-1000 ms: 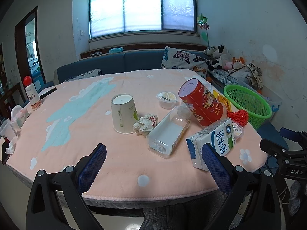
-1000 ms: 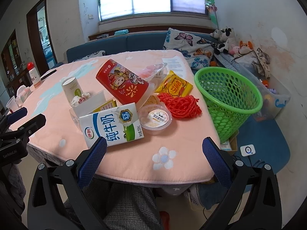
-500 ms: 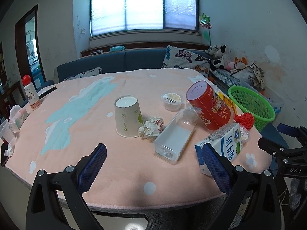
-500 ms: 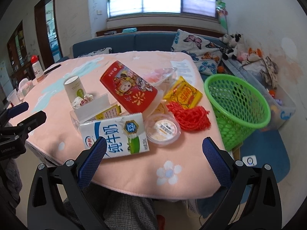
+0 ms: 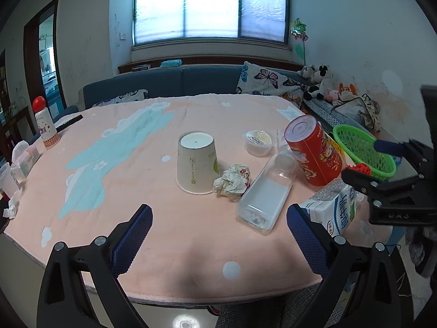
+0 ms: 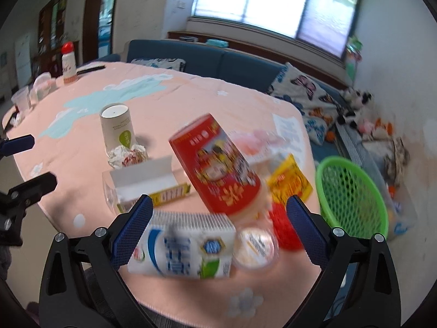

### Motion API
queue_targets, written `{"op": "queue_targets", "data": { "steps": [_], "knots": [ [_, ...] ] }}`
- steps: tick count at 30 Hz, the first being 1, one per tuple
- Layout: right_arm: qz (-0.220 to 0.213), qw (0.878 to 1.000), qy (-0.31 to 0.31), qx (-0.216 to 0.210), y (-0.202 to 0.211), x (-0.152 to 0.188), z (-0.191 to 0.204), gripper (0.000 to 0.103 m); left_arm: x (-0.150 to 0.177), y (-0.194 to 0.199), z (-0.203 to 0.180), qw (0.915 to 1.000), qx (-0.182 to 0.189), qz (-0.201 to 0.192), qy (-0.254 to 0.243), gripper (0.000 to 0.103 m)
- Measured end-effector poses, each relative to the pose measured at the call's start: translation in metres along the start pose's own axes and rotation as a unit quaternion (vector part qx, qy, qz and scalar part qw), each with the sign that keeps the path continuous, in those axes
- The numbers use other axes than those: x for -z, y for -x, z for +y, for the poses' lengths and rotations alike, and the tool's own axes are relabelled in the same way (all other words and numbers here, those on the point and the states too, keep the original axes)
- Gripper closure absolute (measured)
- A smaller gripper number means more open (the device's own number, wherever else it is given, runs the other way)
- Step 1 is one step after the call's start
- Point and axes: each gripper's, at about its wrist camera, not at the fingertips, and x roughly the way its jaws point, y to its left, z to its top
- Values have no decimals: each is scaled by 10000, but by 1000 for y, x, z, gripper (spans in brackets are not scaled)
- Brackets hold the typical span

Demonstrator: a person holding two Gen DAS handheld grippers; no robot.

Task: Collect trash
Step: 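Reach the right tool to the red can and grasp it, then carry the red can into the green basket with the right tool while the left tool grasps the milk carton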

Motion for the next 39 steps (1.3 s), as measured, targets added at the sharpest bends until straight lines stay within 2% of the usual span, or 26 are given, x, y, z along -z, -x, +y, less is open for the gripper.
{"op": "queue_targets", "data": {
  "steps": [10,18,20,22,30,35,39],
  "knots": [
    [134,9971,731,178,-46,-30,19,12,5,-9,2,9989,445,80,-121,8],
    [328,9941,999,284,-78,-40,20,21,9,-22,-11,9935,1061,291,-276,10],
    [381,9944,957,221,-81,-40,17,30,8,-26,-16,9918,1183,321,-364,13],
    [450,9948,904,132,-84,-40,13,33,7,-30,-23,9891,1336,362,-493,15],
    [375,9980,498,-122,-74,-39,-8,37,2,-46,-45,9768,1906,501,-834,15],
    [281,9982,-44,-530,-63,-42,-28,37,-2,-55,-60,9709,2063,516,-1097,15],
    [150,9973,-282,-654,-50,-46,-39,38,0,-56,-75,9642,2193,544,-1391,15]
  ]
}}
